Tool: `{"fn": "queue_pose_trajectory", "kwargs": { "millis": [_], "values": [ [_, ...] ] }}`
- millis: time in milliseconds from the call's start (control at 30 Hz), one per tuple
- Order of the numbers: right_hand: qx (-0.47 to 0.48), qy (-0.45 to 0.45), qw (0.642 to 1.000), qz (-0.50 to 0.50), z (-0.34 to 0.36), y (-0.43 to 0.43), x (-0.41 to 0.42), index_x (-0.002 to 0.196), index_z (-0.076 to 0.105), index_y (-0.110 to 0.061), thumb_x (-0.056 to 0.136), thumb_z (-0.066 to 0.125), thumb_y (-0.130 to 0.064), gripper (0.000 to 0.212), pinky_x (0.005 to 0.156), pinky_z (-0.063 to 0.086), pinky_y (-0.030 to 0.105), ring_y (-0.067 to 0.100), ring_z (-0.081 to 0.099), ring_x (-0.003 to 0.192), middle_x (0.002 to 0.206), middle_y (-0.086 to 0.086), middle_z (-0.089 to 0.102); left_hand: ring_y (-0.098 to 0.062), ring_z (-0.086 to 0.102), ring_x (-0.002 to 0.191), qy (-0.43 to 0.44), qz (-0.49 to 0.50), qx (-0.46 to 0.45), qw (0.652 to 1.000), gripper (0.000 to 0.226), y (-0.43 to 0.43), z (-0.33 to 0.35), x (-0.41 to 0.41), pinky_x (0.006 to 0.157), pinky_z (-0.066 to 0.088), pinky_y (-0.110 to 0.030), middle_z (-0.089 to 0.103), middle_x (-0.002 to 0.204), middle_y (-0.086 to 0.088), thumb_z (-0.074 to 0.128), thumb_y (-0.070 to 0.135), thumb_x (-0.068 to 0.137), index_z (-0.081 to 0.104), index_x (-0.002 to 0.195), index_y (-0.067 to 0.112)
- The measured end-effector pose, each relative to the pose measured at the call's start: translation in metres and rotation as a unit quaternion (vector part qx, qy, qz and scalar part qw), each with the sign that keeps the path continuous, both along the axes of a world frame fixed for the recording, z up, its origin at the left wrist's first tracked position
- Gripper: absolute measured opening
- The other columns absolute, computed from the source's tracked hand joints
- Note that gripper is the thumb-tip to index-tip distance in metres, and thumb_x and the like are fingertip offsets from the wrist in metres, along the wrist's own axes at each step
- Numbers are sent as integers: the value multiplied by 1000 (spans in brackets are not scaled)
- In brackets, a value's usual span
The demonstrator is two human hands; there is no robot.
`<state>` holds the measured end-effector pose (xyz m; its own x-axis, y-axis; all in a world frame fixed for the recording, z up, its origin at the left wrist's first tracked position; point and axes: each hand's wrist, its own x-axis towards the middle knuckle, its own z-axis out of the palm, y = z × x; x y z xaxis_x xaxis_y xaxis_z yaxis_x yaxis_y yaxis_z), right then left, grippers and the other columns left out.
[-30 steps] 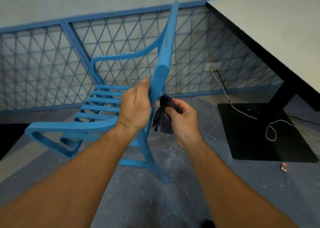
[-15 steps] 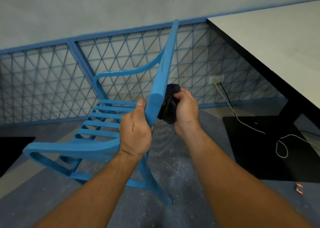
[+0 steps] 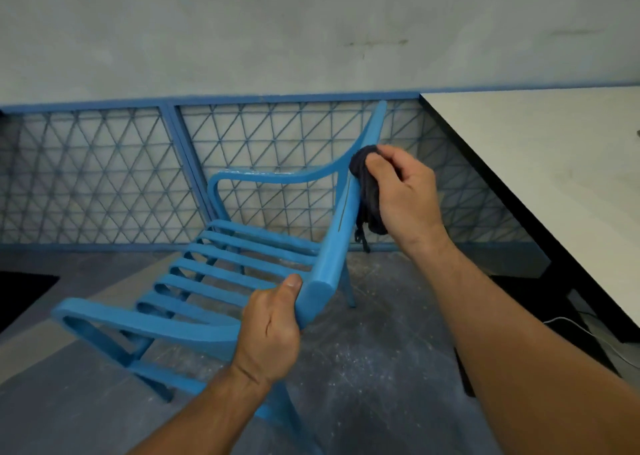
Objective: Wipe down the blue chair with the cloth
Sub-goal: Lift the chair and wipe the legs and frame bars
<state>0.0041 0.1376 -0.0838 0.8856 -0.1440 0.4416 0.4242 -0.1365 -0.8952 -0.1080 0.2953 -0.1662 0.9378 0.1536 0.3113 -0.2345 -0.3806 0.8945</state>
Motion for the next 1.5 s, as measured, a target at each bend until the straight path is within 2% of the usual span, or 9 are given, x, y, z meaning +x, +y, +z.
{"fn": "queue_pose_trajectory", "kwargs": {
  "millis": [133, 233, 367, 567, 800, 900, 1033, 1267, 1500],
  "values": [
    [-68, -11, 997, 30, 3, 3, -38, 93, 70, -19, 86, 70, -17, 8, 76, 51, 18, 5, 65, 85, 91, -4, 71, -32, 40, 44, 14, -9, -4, 1000, 68, 10, 2, -14, 46, 35, -53, 42, 47, -14, 27, 56, 88, 47, 59, -2],
    [-192, -76, 977, 56, 10, 9, -72, 92, 75, -15, 83, 69, -20, 12, 89, 48, 18, 3, 64, 93, 95, -7, 71, -22, 46, 48, 44, -35, -9, 998, 59, 15, 14, -22, 53, 39, -49, 48, 50, -5, 28, 58, 86, 49, 58, 10],
    [-247, -102, 961, 72, 7, 11, -109, 98, 76, -15, 84, 57, -14, 24, 98, 44, 22, 7, 61, 106, 105, -7, 70, -38, 57, 71, 65, -68, -64, 994, 70, 12, 40, -33, 71, 47, -51, 60, 69, -21, 32, 60, 82, 57, 73, -5],
    [-316, -105, 940, 75, 15, 6, -110, 103, 75, -13, 84, 61, -15, 24, 100, 47, 31, 12, 63, 106, 110, -3, 70, -39, 51, 66, 16, -29, -60, 998, 72, -13, 60, -46, 62, 44, -56, 53, 67, -25, 31, 60, 83, 52, 73, -8],
    [-362, -26, 930, 53, 34, 5, -71, 102, 74, -16, 89, 65, -12, 17, 101, 42, 22, 9, 60, 104, 108, -2, 68, -34, 54, 60, 98, -81, 14, 992, 60, -7, 75, -41, 62, 48, -48, 56, 58, -15, 43, 55, 77, 55, 66, -3],
    [-371, 2, 926, 69, 39, 1, -81, 103, 74, -17, 87, 67, -13, 18, 101, 40, 18, 7, 59, 106, 110, -4, 66, -20, 47, 53, 135, -121, 2, 983, 43, -8, 79, -37, 59, 43, -45, 50, 55, -6, 47, 50, 75, 53, 62, 10],
    [-428, 1, 894, 132, 44, 5, -105, 106, 73, -22, 86, 70, -20, 20, 101, 37, 14, 2, 56, 107, 113, -11, 63, -19, 38, 52, 117, -147, -35, 982, 38, -3, 74, -36, 53, 33, -43, 40, 55, -5, 46, 51, 68, 48, 61, 14],
    [-507, -10, 858, 75, 54, -2, -52, 108, 71, -23, 89, 66, -24, 19, 102, 42, 31, 15, 59, 107, 112, -2, 65, -16, 39, 51, 114, -131, -24, 985, 42, -2, 67, -40, 52, 32, -36, 40, 53, 0, 44, 56, 66, 45, 57, 15],
    [-512, 6, 857, 59, 52, 0, -48, 104, 71, -25, 91, 61, -22, 17, 95, 40, 21, 11, 58, 104, 109, -5, 64, -19, 38, 50, 86, -140, -36, 986, 54, -3, 63, -37, 47, 31, -40, 39, 52, -3, 44, 55, 69, 45, 57, 3]
  ]
}}
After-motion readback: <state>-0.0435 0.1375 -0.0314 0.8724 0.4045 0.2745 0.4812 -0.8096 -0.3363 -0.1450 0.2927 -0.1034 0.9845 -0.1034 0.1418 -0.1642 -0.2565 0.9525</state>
